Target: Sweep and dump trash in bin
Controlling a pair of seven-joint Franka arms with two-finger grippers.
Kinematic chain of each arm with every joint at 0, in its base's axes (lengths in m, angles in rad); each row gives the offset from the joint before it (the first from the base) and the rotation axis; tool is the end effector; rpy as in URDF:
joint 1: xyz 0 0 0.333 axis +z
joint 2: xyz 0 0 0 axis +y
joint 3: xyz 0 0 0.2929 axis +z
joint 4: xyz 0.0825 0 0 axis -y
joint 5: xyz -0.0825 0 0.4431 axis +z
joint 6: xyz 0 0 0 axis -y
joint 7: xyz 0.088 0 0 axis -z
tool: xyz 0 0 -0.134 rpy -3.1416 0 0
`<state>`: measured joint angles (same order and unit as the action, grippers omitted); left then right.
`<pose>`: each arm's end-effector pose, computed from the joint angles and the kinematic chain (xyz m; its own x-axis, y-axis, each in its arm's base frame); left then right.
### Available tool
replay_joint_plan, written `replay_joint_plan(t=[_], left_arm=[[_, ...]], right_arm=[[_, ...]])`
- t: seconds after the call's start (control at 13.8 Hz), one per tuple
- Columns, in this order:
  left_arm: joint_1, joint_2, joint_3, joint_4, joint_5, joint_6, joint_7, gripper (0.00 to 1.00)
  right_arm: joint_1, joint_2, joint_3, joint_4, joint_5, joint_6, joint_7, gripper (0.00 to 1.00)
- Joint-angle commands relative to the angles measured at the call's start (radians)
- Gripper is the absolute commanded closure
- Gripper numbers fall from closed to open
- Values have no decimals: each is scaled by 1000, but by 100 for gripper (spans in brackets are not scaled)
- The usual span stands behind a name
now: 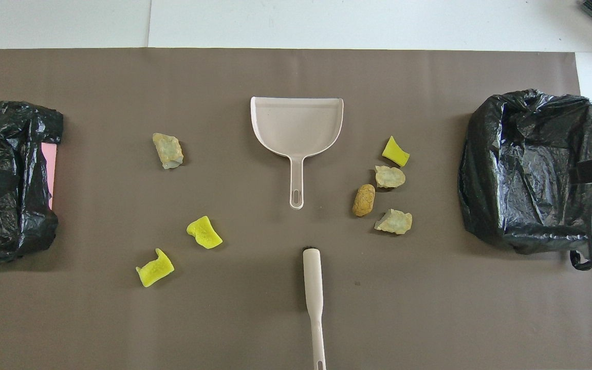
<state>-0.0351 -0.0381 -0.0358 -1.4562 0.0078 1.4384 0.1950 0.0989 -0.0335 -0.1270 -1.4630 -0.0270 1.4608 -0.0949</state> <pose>0.5860 -0.0409 0.6456 0.9650 -0.2618 0.0181 -0.2616 -0.9651 -0.0128 0.5916 -0.0218 0.6413 0.9976 0.0637 0.0288 0.0630 -0.9977 0.0253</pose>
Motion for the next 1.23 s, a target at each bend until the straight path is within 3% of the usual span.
replay_joint_plan(t=[0.0, 1.02, 1.16], left_arm=[[-11, -19, 4, -29, 0, 7, -8, 0], [-9, -19, -6, -27, 0, 4, -5, 0], [-8, -19, -6, -26, 0, 10, -2, 0]], right_arm=[[-5, -17, 0, -11, 9, -7, 11, 0], [-5, -19, 1, -11, 2, -16, 0, 0], [-2, -57, 3, -86, 2, -5, 1, 0]])
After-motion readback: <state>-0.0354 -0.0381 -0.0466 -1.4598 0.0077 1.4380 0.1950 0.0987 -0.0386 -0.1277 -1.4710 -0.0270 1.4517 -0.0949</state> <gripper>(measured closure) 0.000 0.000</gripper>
